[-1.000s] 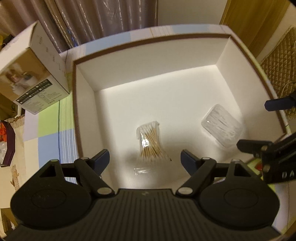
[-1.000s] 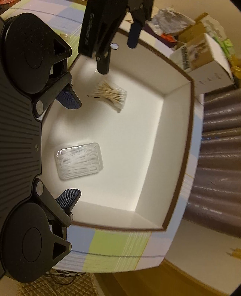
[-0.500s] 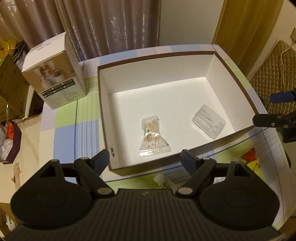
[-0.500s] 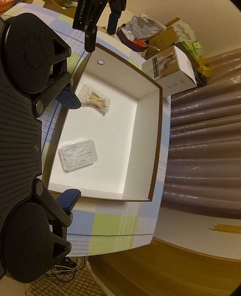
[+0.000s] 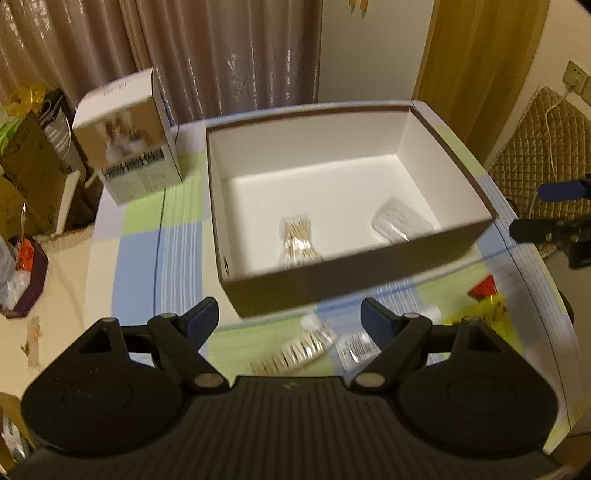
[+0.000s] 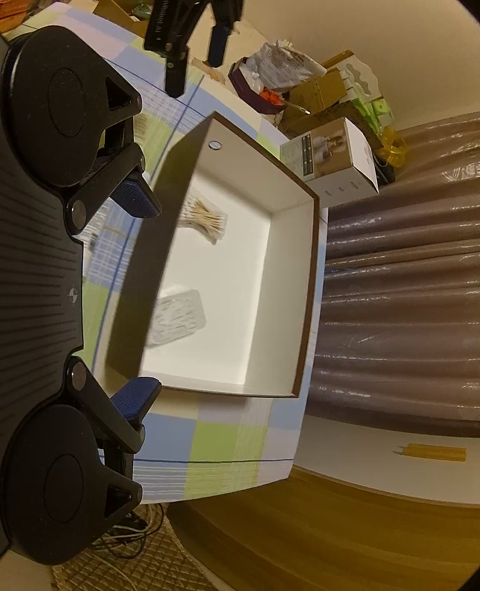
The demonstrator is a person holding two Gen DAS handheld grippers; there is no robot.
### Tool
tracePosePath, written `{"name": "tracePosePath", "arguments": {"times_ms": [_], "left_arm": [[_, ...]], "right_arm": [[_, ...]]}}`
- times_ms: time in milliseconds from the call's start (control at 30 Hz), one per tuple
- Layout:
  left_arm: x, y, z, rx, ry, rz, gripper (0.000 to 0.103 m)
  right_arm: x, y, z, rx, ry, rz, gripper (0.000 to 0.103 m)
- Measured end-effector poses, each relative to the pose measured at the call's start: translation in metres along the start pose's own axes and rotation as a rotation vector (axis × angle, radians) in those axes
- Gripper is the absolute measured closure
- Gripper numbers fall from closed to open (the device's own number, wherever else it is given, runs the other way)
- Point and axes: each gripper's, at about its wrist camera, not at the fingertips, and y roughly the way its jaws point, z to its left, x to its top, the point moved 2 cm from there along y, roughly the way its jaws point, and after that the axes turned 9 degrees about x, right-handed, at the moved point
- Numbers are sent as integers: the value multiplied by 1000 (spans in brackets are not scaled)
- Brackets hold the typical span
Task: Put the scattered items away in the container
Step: 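Move both tools back toward the remaining items on the table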
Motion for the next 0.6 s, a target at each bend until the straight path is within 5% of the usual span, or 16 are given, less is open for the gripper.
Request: {"name": "tracePosePath", "arguments": {"times_ms": [600], "left_arm": [[-155, 17, -50, -161, -78, 189, 33]], "right_arm": [[-114, -17, -8, -1, 163, 39, 5]]}}
